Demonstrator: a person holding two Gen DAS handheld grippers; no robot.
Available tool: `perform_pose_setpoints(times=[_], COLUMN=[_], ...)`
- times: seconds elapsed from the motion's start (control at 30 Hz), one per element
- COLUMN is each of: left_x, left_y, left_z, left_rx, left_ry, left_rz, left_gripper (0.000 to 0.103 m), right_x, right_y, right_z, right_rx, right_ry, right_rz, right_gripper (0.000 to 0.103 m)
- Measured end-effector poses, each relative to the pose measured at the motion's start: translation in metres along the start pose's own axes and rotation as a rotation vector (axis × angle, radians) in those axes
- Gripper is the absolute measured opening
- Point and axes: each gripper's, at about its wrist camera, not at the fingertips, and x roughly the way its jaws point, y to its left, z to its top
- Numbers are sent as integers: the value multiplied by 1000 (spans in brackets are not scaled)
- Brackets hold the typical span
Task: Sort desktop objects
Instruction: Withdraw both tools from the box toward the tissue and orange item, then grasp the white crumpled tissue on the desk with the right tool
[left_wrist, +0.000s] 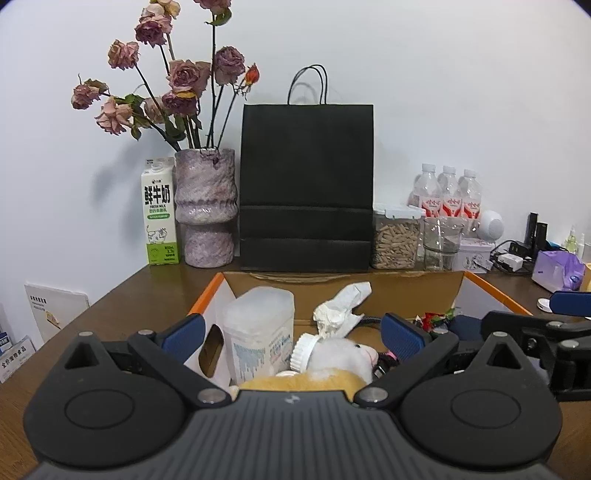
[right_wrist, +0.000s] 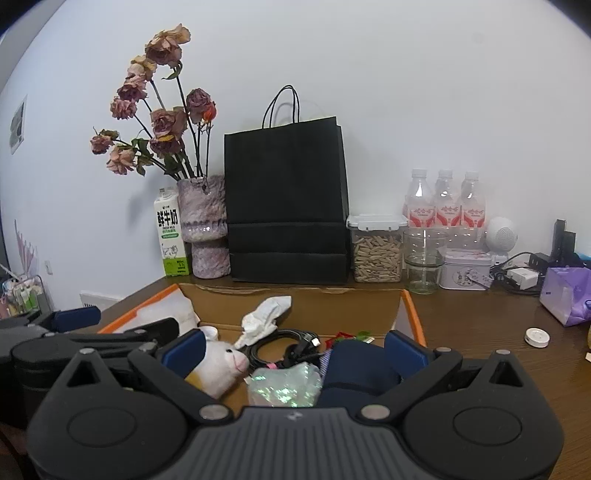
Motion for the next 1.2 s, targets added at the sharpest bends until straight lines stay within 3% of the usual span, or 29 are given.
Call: perform_pose_setpoints(times=[0.33,0.6,0.67,0.77,0.97,1.0,1.03,1.2], left_x=[-37,-48,-47,-45,-45,-45,-45,-44], left_y=[1,-3,-4,-5,-7,-7,-8,-20], left_z=[-18,-36,-39,-41,-42,-43,-43,-44], left_rx=[42,27,29,29,38,41,43,56], left_ry=[50,172,192,207,230,234,238,259], left_rz=[-73,-115,-115,-105,-111,-112,-113,-131], left_gripper=[103,103,103,103,103,103,103,103], right_x=[-34,-41,-36,-28,-5,-3,-2,-18], right_y=[-24,-26,-21,-13,-3,-1,0,-5], right_z=[-18,-46,-52,-56,-59,-61,-61,-58], right_rx=[-16,-56,-68,-62,-33,-35,-44,-31], right_ry=[49,236,275,307,352,365,361,310], right_rz=[-31,-28,-4,17,18,20,19,45], right_gripper=[103,103,99,88,54,32,20,19])
